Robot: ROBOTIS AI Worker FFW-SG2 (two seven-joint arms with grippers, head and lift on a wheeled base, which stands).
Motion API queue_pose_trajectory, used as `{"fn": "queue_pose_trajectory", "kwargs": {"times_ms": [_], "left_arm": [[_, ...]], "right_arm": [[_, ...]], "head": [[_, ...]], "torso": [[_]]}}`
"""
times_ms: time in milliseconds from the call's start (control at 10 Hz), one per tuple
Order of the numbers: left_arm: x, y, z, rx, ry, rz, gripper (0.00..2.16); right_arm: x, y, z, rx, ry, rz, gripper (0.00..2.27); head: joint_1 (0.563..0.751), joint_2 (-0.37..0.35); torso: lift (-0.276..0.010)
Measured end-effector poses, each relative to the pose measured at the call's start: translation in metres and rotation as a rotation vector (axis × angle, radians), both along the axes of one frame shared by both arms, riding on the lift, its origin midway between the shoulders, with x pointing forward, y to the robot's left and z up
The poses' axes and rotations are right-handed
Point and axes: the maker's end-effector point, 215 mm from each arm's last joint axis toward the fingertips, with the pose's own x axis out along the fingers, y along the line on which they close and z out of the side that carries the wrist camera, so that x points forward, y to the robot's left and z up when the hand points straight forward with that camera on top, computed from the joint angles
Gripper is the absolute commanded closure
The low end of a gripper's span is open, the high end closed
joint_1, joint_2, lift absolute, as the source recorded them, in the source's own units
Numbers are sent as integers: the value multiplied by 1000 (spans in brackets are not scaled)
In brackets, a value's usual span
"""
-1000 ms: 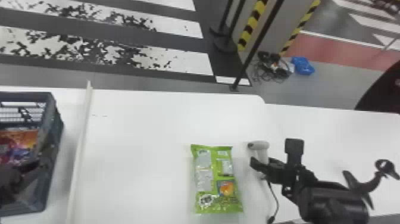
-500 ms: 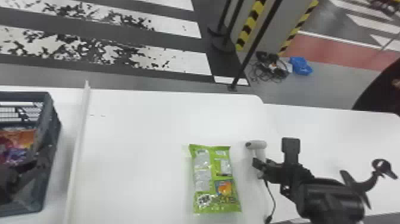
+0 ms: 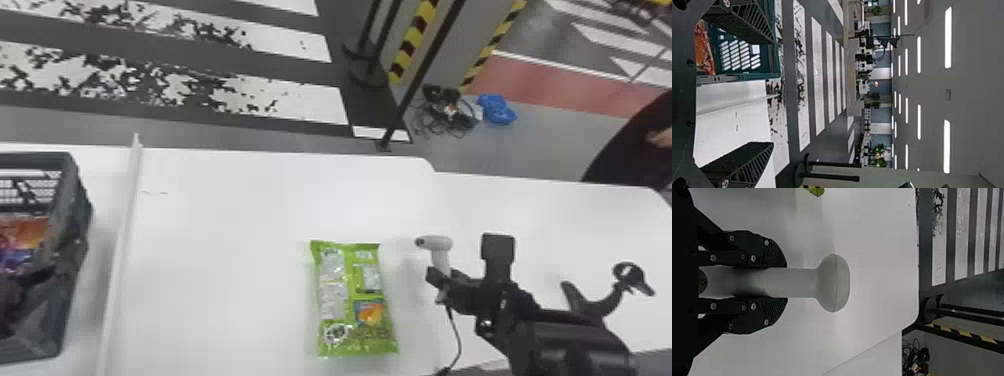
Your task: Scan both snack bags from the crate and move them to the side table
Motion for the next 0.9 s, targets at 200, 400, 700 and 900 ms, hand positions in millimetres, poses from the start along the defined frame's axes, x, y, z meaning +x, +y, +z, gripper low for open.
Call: {"fn": "queue_pose_trajectory", "kwargs": {"times_ms": [200, 400, 700, 900], "left_arm": [[1, 0, 1, 7, -4, -3, 70], [2, 1, 4, 10, -11, -4, 70], [3, 0, 6, 7, -18, -3, 70], [3, 0, 6, 4, -21, -2, 70]], "right_arm": [[-20, 24, 11, 47, 36, -2, 2111], [-29, 45, 36, 78, -2, 5, 2111], [-45, 73, 53, 120, 7, 24, 2111], [-52, 96, 60, 146, 3, 46, 2115]], "head": [[695, -307], [695, -279], [695, -247], [695, -215]], "torso": [[-29], [-29], [-29], [-29]]}}
